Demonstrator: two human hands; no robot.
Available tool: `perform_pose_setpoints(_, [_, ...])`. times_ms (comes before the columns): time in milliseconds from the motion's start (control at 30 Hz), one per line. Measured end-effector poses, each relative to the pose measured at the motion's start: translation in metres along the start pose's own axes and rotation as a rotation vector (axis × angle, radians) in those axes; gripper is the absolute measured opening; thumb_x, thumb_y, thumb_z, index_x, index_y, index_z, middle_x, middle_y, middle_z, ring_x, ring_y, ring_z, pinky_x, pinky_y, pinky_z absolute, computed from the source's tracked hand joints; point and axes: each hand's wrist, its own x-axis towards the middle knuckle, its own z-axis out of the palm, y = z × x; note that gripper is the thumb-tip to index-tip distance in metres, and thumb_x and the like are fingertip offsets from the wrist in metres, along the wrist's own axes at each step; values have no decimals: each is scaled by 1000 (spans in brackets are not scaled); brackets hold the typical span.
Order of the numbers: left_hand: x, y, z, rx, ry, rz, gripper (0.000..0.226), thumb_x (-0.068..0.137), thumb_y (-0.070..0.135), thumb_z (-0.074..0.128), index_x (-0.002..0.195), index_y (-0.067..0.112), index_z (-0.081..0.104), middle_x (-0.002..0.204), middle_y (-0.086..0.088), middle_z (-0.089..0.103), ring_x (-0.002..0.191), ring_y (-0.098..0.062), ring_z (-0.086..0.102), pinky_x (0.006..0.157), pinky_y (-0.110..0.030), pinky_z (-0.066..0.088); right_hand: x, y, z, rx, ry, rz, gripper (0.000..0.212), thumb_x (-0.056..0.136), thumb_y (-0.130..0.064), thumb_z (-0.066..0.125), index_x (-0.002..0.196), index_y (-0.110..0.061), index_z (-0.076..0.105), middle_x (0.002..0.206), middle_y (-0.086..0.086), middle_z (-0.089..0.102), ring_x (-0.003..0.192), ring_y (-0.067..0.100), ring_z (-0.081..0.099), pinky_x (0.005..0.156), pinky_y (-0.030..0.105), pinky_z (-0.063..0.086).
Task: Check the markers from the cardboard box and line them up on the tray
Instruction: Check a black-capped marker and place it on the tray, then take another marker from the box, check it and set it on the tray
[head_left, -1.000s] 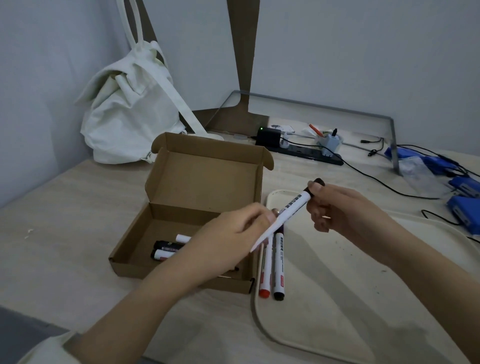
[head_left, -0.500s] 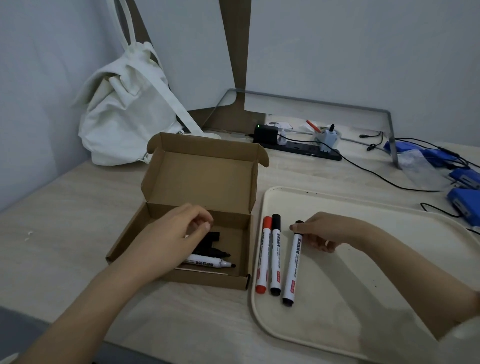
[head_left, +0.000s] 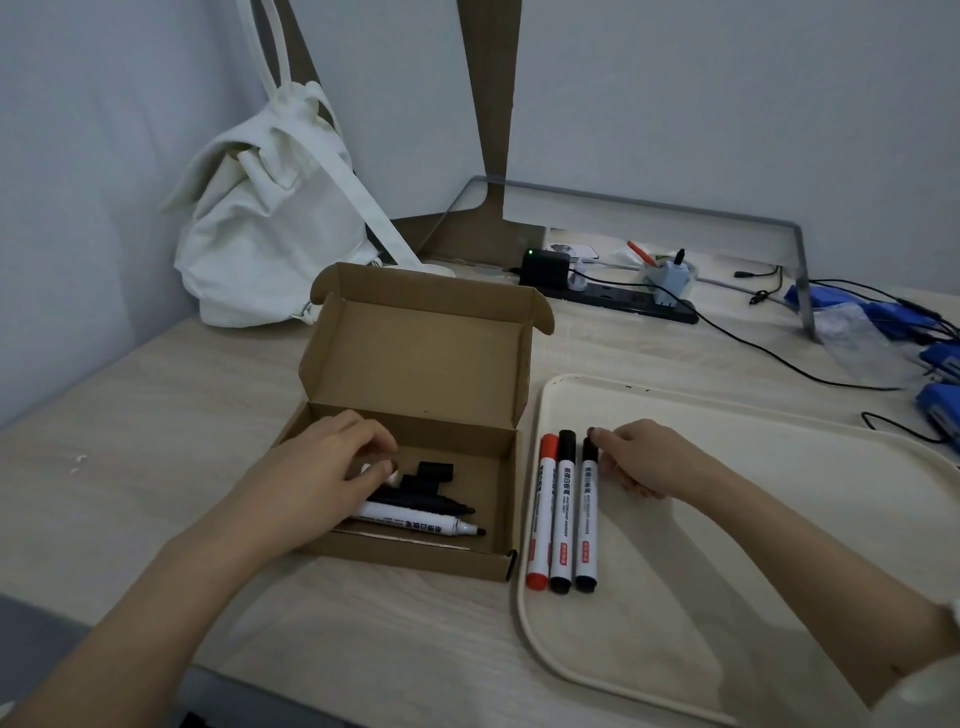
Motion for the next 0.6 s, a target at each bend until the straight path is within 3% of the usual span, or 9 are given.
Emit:
perform_pose_setpoints(167, [5, -11, -4, 106, -167, 9, 27, 88, 36, 51, 115, 34, 54, 115, 15, 49, 104, -5, 46, 82, -22, 41, -8, -10, -13, -29, 141, -142, 44, 95, -40, 37, 64, -17, 58, 58, -2, 56, 49, 13, 50, 53, 26, 40])
perform_pose_setpoints(300, [17, -18, -12, 168, -248, -1, 23, 88, 37, 50, 110, 34, 57, 113, 11, 54, 99, -6, 48, 80, -25, 43, -19, -28, -14, -19, 190, -250, 40, 95, -36, 38, 64, -19, 57, 58, -2, 56, 51, 12, 50, 53, 26, 39])
perform_pose_setpoints(600, [31, -22, -19, 331, -343, 81, 21, 87, 38, 52, 106, 32, 59, 110, 10, 56, 93, -7, 50, 76, -26, 44, -35, -60, -3, -19, 203, -398, 36, 95, -35, 39, 63, -27, 52, 60, -3, 55, 55, 13, 52, 55, 24, 42])
